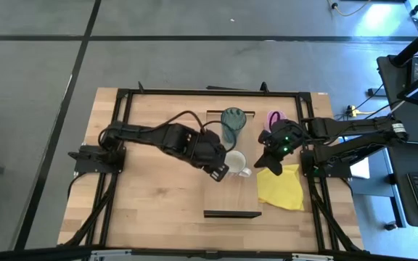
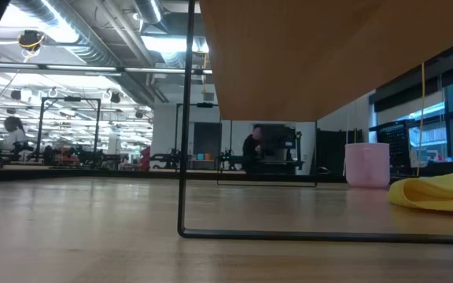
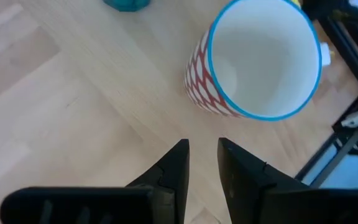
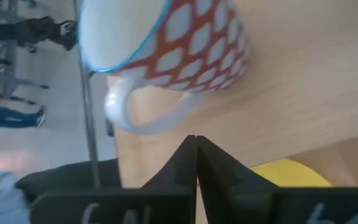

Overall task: Stack small to large cups/mugs on shelf
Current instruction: Put the white patterned mug on the shelf

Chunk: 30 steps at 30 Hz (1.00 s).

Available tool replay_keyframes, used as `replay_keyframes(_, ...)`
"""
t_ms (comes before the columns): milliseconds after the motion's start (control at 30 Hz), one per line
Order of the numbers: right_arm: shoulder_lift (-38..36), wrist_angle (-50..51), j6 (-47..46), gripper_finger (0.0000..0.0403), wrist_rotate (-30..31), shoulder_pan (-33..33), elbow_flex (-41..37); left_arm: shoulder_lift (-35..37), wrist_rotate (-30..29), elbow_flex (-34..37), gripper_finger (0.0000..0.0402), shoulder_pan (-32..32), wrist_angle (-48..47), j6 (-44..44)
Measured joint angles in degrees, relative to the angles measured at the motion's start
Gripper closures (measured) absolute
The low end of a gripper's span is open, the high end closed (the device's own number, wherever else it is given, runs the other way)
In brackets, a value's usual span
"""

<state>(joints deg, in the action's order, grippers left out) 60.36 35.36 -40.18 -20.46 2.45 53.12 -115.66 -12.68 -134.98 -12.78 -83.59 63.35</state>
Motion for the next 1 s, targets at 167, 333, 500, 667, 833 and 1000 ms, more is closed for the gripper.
replay_keyframes(167,0.00,-6.22,-1.30,0.0392,-0.67,0.78,0.00,-0.03,-3.09,0.00,0.0324,-0.80,0.00,0.79)
replay_keyframes(333,0.00,-10.72,-2.76,0.0392,-0.66,0.77,0.02,-0.04,-3.22,0.73,0.0324,-0.10,0.43,0.50)
replay_keyframes(500,0.00,-10.00,-3.02,0.0392,-0.26,0.80,0.00,-0.17,-3.25,4.35,0.0324,0.21,0.99,-0.29)
replay_keyframes(667,0.19,-9.91,-3.05,0.0392,1.83,0.81,0.01,-0.24,-2.87,7.94,0.0324,0.46,5.05,-0.99)
replay_keyframes(833,2.19,-9.93,-3.05,0.0392,2.34,0.80,0.02,-0.20,-2.95,8.17,0.0324,0.44,5.37,-1.59)
replay_keyframes(1000,4.66,-10.62,-2.98,0.0392,2.35,0.80,0.00,-0.20,-3.11,8.17,0.0324,0.50,5.33,-1.62)
